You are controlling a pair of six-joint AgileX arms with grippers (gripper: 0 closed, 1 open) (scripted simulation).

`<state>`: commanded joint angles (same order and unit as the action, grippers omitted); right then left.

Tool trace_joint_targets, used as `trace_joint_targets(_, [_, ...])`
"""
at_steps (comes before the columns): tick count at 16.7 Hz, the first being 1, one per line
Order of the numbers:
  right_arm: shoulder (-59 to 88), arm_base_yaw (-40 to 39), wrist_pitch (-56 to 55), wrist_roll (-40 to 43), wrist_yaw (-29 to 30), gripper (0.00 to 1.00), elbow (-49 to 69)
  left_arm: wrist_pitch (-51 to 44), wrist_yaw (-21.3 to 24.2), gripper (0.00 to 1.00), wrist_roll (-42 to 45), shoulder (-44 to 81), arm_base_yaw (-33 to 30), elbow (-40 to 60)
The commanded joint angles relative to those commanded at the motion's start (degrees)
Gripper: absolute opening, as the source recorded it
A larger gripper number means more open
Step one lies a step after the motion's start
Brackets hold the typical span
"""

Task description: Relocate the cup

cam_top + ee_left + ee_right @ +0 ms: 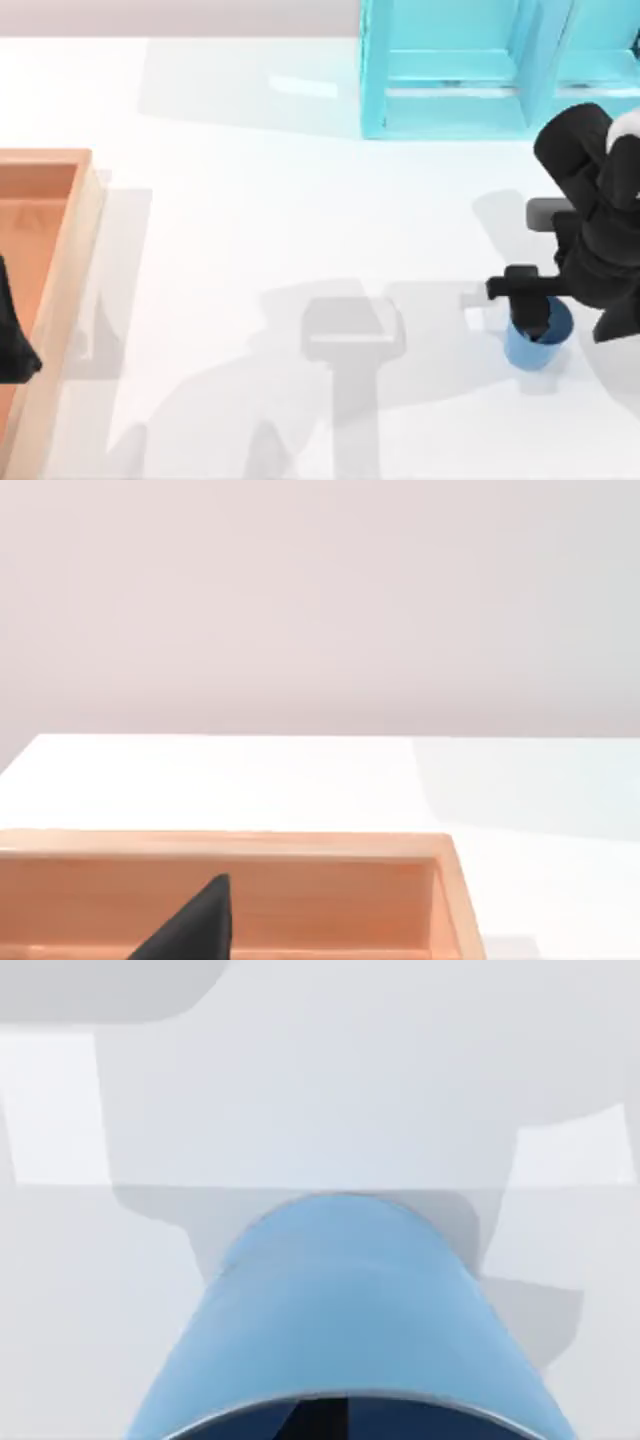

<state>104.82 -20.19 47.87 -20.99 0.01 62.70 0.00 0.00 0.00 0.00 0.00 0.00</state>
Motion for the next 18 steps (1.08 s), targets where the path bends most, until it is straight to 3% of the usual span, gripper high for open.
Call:
trace_joint_targets(6, [0.0,0.0,0.0,0.0,0.0,0.02,0.0,0.0,0.0,1.00,0.0,0.0,0.0,0.0])
trace_joint_targets(18, [0.5,2.1,1.0,2.0,0.0,0.00,1.3,0.0,0.0,1.00,0.0,0.0,0.0,0.0])
